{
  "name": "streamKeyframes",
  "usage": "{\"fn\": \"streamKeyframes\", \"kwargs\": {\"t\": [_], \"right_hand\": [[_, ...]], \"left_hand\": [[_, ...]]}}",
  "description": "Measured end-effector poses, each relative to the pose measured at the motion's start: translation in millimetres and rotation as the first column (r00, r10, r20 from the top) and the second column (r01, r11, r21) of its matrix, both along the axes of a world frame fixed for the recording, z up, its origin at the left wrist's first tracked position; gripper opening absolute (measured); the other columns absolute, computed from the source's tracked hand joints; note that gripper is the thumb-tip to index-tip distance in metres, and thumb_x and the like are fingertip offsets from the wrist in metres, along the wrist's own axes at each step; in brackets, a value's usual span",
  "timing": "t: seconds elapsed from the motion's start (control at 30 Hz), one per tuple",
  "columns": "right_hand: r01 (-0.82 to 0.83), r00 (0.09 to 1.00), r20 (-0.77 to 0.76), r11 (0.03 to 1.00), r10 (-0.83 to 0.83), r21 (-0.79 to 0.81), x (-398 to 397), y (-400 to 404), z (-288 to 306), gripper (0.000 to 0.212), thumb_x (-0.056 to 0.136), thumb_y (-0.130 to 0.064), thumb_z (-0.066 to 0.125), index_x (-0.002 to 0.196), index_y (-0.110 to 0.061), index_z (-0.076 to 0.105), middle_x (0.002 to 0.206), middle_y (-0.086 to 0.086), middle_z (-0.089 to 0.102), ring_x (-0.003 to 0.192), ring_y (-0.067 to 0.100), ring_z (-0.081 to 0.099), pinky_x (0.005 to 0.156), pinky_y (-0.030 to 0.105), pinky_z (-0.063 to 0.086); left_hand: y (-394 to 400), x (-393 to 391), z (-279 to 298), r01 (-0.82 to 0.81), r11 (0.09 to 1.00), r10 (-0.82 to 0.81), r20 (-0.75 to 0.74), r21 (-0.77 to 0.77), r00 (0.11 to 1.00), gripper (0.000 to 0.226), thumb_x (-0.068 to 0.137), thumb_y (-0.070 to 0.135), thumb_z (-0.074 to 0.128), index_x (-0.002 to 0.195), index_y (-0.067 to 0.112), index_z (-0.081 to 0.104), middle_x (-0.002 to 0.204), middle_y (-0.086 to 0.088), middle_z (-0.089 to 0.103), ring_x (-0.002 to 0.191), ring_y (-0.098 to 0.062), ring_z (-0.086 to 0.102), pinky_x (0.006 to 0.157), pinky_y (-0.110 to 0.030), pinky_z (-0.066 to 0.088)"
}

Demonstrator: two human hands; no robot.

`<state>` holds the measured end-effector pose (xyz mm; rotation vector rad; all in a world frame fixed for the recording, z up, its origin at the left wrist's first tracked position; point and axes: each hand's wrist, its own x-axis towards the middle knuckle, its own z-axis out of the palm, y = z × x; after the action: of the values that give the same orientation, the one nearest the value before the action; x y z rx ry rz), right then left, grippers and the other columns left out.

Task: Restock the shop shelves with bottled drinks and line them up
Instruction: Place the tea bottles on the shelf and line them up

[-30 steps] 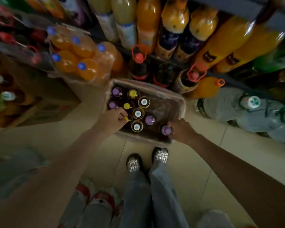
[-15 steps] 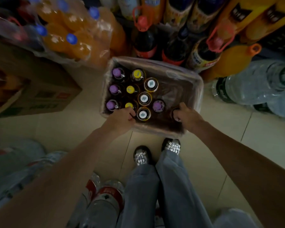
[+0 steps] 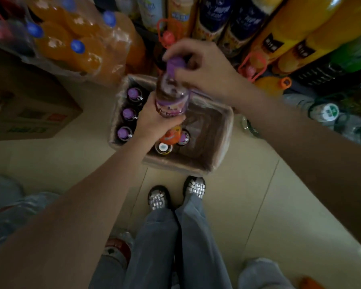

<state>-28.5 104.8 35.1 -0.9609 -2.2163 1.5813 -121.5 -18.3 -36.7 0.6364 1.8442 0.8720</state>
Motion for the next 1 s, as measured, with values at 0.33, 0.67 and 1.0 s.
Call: {"fn": "streamKeyframes", "kwargs": {"t": [0.33,0.67,1.0], "right_hand": [[-0.405,0.59,0.73,0.909,0.343,-0.1,28.8,-97.0,-201.7,0.04,0.084,-0.008,0.054,0.124,-0.008,0.052,0.131,0.019,0.046,0.123,0.035,0.043,0.099,0.038,0.04],[-0.112,0.623,0.782,0.992,0.029,0.053,29.2,-88.8,-152.4,0.051,0.083,-0.014,0.062,0.129,-0.001,0.042,0.131,0.022,0.039,0.115,0.039,0.047,0.093,0.038,0.042],[0.159,0.812,0.456,0.89,-0.364,0.428,54.2,0.6,291.0,0.033,0.073,-0.019,0.073,0.096,0.002,0.063,0.097,0.018,0.064,0.093,0.03,0.058,0.067,0.024,0.032]], "left_hand": [[-60.3,-72.5,-39.5,-0.294,0.902,0.321,0.036,-0.317,0.946,0.034,0.075,0.024,0.074,0.105,0.02,0.059,0.102,0.0,0.064,0.09,-0.014,0.06,0.069,-0.018,0.048],[-74.3,-62.0,-15.2,-0.236,0.924,0.25,0.008,-0.3,0.968,0.057,0.07,0.019,0.078,0.122,0.016,0.056,0.105,0.003,0.062,0.098,-0.013,0.059,0.081,-0.024,0.046],[35.0,-26.5,318.5,0.138,0.989,-0.134,-0.07,0.052,0.988,0.047,0.062,0.02,0.084,0.105,0.017,0.066,0.102,-0.004,0.066,0.101,-0.019,0.062,0.096,-0.035,0.047]]}}
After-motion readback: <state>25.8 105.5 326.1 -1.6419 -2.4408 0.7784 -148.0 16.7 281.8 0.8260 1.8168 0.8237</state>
